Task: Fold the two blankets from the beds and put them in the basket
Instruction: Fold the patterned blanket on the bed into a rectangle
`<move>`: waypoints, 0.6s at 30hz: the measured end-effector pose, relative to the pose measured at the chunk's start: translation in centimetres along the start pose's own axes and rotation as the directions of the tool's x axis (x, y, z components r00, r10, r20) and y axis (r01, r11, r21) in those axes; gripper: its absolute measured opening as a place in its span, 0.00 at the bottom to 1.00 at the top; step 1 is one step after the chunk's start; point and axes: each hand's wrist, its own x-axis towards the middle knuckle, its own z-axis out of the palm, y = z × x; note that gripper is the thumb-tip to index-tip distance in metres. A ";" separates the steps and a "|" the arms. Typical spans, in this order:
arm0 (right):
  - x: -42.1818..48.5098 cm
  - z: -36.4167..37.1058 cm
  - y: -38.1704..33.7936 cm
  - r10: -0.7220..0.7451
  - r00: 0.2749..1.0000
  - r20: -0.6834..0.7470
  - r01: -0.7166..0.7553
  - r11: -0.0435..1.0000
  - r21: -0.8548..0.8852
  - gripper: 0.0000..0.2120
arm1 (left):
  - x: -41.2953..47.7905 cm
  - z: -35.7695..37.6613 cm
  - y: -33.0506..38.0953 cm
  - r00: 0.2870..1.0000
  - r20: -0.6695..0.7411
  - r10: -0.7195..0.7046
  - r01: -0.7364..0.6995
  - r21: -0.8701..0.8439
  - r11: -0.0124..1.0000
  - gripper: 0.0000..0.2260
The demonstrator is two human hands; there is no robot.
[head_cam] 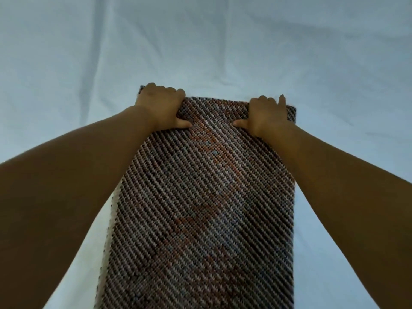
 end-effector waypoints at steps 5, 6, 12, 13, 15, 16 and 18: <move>-4.1 0.2 0.4 -0.046 0.974 -0.221 0.053 0.998 0.028 0.19 | -3.5 -2.2 0.7 0.996 -0.083 -0.031 0.019 -0.140 0.990 0.19; -5.4 0.3 0.6 -0.043 0.965 -0.260 0.055 0.998 0.041 0.17 | -4.6 -2.6 0.9 0.995 -0.094 -0.038 0.022 -0.160 0.987 0.16; -14.8 -0.1 1.2 -0.082 0.945 -0.315 0.090 0.996 0.008 0.11 | -13.6 -4.3 2.6 0.988 -0.145 -0.055 0.033 -0.153 0.988 0.08; -16.5 0.0 1.2 -0.084 0.939 -0.332 0.091 0.996 0.006 0.12 | -15.1 -4.5 3.0 0.987 -0.152 -0.058 0.035 -0.150 0.988 0.09; -20.8 0.2 0.7 -0.084 0.918 -0.387 0.096 0.995 0.012 0.15 | -19.1 -4.9 4.0 0.982 -0.174 -0.079 0.053 -0.152 0.987 0.09; -22.9 0.4 0.3 -0.080 0.905 -0.418 0.097 0.995 0.020 0.16 | -21.1 -5.2 4.6 0.978 -0.190 -0.089 0.059 -0.155 0.986 0.09; -26.7 0.9 -0.4 -0.082 0.873 -0.480 0.113 0.993 0.036 0.17 | -24.8 -5.4 5.6 0.967 -0.236 -0.099 0.060 -0.167 0.984 0.10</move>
